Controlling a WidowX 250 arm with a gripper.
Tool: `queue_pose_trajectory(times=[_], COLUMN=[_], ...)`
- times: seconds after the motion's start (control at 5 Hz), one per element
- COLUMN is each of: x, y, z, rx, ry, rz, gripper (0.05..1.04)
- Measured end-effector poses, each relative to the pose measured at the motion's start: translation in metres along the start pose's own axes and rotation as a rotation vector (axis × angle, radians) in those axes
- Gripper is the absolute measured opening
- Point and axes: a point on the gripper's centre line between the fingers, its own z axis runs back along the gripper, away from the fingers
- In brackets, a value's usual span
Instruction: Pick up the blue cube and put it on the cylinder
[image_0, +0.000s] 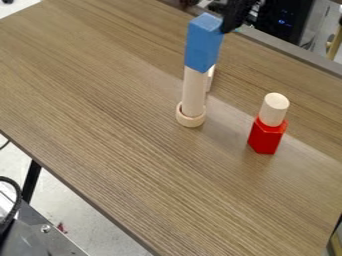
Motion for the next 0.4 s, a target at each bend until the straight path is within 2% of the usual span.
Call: queue_pose_trajectory(times=[0.4], x=[-0.001], y=[0.006], z=[-0.019], rx=[0.021], ry=[0.048], rz=[-0.003], gripper=[1.001])
